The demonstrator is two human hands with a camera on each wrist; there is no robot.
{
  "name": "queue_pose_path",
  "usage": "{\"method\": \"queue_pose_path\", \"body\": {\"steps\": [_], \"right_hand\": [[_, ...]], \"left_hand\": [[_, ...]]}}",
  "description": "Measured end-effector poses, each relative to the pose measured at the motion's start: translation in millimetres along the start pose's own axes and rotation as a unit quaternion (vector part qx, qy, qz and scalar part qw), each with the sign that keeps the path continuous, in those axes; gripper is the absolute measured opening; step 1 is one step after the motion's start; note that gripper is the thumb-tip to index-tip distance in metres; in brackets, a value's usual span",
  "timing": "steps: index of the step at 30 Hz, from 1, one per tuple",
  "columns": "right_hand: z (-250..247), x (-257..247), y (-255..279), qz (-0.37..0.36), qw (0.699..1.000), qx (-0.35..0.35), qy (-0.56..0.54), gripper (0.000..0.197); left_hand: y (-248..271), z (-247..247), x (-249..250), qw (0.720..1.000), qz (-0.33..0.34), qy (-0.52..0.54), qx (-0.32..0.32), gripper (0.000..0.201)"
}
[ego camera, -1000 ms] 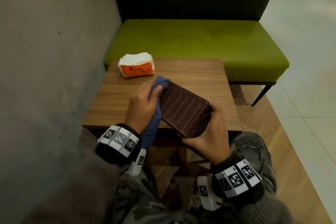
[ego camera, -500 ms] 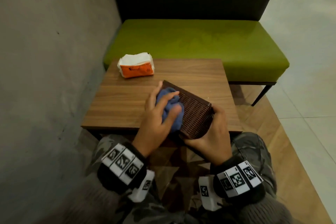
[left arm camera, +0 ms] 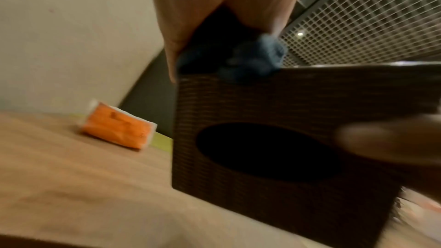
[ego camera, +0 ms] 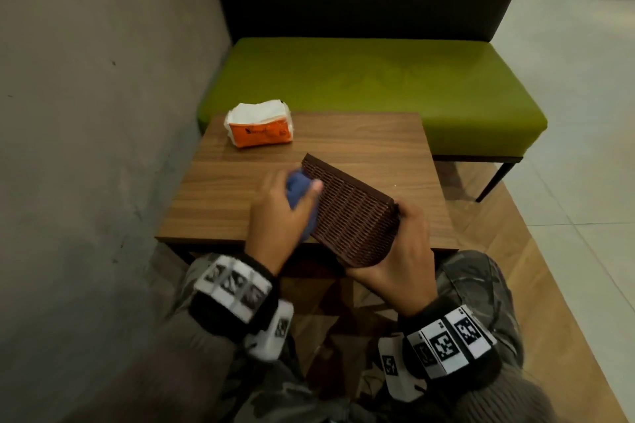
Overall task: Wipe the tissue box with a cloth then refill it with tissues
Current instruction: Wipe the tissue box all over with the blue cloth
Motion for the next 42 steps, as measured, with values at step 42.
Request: {"method": "queue_pose_path", "body": {"steps": [42], "right_hand": [[10.2,-2.1,6.0,-0.086,0.993,-0.069,-0.047,0.090]], "left_hand": [[8.5,14.6,48.9,0.941,0.271,-0.064,-0.194,0.021]]}}
Point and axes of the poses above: each hand's wrist, its own y-axis away from the middle knuckle, its own z-axis out of the palm, x = y × z, the point moved 7 cm from there along -y, towards the middle knuckle, and after that the axes turned 6 degrees about -z, right-handed, at the moved point
